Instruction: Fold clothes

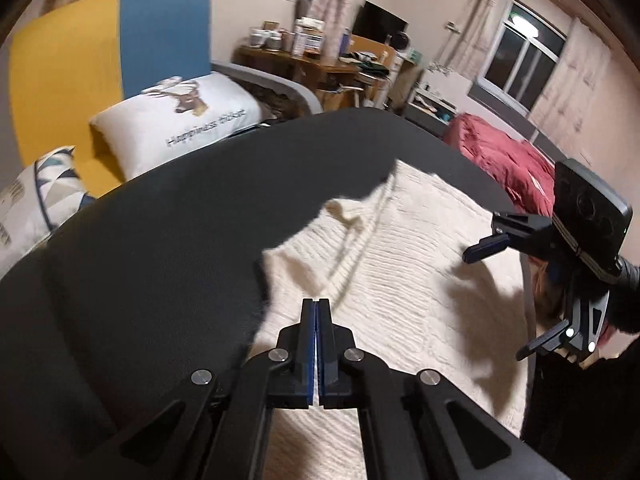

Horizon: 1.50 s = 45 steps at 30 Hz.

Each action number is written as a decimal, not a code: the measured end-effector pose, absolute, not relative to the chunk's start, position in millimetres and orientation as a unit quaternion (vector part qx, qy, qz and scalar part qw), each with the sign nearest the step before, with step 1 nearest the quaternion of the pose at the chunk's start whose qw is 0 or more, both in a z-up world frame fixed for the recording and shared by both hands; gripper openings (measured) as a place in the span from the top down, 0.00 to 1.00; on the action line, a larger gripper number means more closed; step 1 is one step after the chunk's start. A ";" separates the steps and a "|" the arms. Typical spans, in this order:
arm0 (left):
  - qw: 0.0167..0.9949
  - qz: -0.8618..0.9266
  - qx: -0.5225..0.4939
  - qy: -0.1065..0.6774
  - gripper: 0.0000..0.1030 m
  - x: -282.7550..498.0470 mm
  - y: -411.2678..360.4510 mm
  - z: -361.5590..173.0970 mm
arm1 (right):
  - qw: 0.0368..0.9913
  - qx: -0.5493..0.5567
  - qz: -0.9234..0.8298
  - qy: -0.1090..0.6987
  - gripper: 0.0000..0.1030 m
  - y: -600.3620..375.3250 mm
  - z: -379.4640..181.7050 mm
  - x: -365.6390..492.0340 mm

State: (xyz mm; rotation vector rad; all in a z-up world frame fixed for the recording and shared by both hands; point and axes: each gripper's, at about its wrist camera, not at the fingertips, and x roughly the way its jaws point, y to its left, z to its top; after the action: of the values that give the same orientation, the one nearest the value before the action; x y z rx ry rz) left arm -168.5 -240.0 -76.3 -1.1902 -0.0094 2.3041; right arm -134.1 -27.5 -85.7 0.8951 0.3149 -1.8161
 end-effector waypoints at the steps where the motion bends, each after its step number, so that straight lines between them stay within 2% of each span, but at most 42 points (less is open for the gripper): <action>1: 0.267 0.855 -0.445 -0.007 1.00 -169.3 -243.4 -76.0 | 0.518 0.375 -0.757 0.133 0.04 -27.4 -88.6 -133.9; 2: 0.263 0.856 -0.445 -0.012 0.95 -169.9 -247.6 -75.1 | 0.517 0.377 -0.757 0.135 0.04 -27.4 -91.6 -133.8; 3: 0.269 0.853 -0.447 -0.015 0.81 -170.3 -251.8 -73.8 | 0.516 0.379 -0.756 0.137 0.04 -27.4 -94.5 -133.6; 5: 0.293 0.839 -0.459 -0.015 0.70 -172.6 -256.8 -74.0 | 0.513 0.382 -0.755 0.140 0.03 -27.4 -100.3 -133.3; 9: 0.342 0.792 -0.506 -0.011 0.59 -186.6 -254.8 -84.6 | 0.509 0.390 -0.754 0.147 0.03 -27.3 -112.0 -132.7; 12: 0.371 0.764 -0.527 -0.017 0.59 -199.4 -251.2 -92.0 | 0.506 0.392 -0.753 0.153 0.00 -27.7 -119.5 -131.8; 18: 0.395 0.735 -0.552 0.000 0.59 -208.6 -236.7 -110.0 | 0.517 0.381 -0.752 0.146 0.00 -24.0 -121.7 -131.5; 21: 0.417 0.719 -0.556 -0.012 0.62 -206.8 -232.9 -110.9 | 0.522 0.382 -0.751 0.136 0.00 -22.7 -121.8 -134.4; 22: 0.418 0.716 -0.559 -0.015 0.66 -207.7 -231.8 -111.2 | 0.522 0.382 -0.750 0.135 0.00 -22.4 -121.5 -134.6; 23: 0.411 0.718 -0.561 -0.012 0.76 -207.0 -230.6 -110.9 | 0.523 0.382 -0.750 0.134 0.00 -22.1 -121.2 -134.9; 24: 0.399 0.728 -0.557 0.000 0.92 -203.3 -229.7 -108.3 | 0.523 0.382 -0.750 0.134 0.00 -22.2 -121.0 -134.9; 26: 0.376 0.753 -0.539 0.022 0.94 -193.6 -227.4 -101.2 | 0.519 0.384 -0.751 0.139 0.00 -24.1 -119.9 -135.0; 30: 0.329 0.806 -0.491 0.016 0.95 -177.6 -233.0 -86.6 | 0.510 0.385 -0.759 0.129 0.00 -26.2 -106.7 -135.3; 35: 0.276 0.851 -0.445 -0.039 0.95 -176.7 -251.4 -82.4 | 0.510 0.346 -0.776 0.132 0.00 -33.7 -82.1 -134.7; 40: 0.237 0.845 -0.477 -0.048 0.95 -188.6 -249.5 -118.5 | 0.471 0.389 -0.773 0.169 0.00 -48.3 -116.1 -147.1; 42: 0.227 0.851 -0.467 -0.077 0.94 -187.8 -254.6 -121.4 | 0.470 0.378 -0.779 0.173 0.00 -45.9 -125.0 -142.5; 45: 0.213 0.860 -0.460 -0.057 0.89 -182.0 -250.8 -111.2 | 0.468 0.384 -0.778 0.169 0.00 -46.1 -124.3 -143.2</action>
State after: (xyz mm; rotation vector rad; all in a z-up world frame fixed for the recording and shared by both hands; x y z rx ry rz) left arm -182.0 -250.8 -111.2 -1.2776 -0.1592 2.3863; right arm -143.2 -46.1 -124.3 0.9413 0.4147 -1.9071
